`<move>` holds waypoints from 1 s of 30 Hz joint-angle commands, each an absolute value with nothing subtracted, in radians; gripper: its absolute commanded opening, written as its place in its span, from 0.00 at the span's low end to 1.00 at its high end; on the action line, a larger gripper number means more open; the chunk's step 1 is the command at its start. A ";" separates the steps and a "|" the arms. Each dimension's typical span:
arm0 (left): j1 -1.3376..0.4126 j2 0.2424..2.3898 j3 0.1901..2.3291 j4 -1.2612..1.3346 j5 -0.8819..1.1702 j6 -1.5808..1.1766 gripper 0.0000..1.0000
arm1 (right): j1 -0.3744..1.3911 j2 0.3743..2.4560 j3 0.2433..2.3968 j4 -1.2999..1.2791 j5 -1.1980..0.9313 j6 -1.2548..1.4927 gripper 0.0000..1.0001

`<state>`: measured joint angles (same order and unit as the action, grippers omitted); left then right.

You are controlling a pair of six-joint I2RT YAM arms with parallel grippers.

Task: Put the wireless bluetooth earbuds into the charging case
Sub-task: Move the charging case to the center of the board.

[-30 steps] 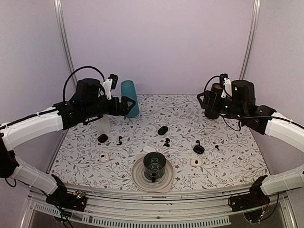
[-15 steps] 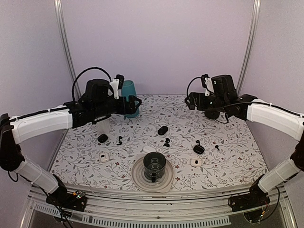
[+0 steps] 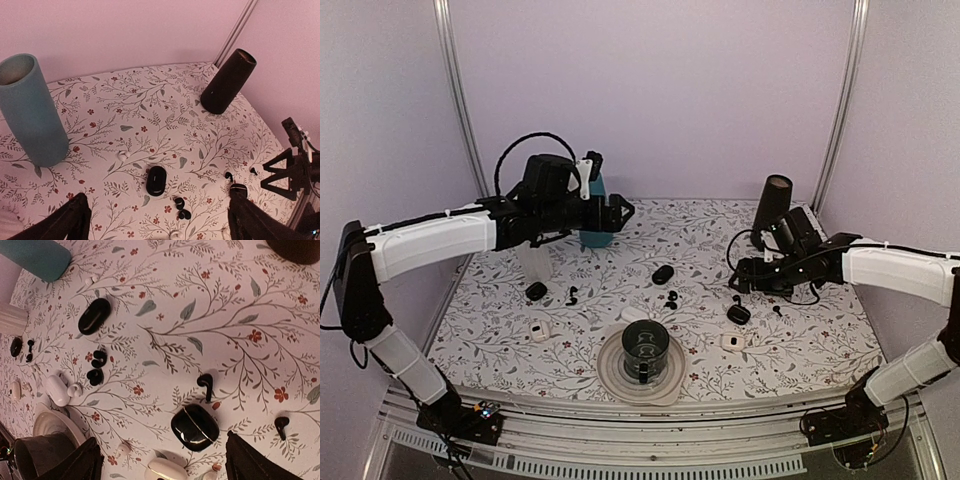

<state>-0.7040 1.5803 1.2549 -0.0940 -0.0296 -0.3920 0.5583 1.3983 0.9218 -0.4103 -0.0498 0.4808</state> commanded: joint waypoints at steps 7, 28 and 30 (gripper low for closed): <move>-0.696 1.637 1.361 -0.116 0.022 -0.321 0.96 | 0.663 1.232 0.733 -0.492 -0.147 0.696 0.63; -0.695 1.591 1.329 -0.134 -0.036 -0.319 0.96 | 0.716 1.226 0.504 -0.321 -0.289 0.833 0.48; -0.695 1.591 1.330 -0.134 -0.041 -0.316 0.96 | 0.716 1.236 0.504 -0.311 -0.284 0.837 0.47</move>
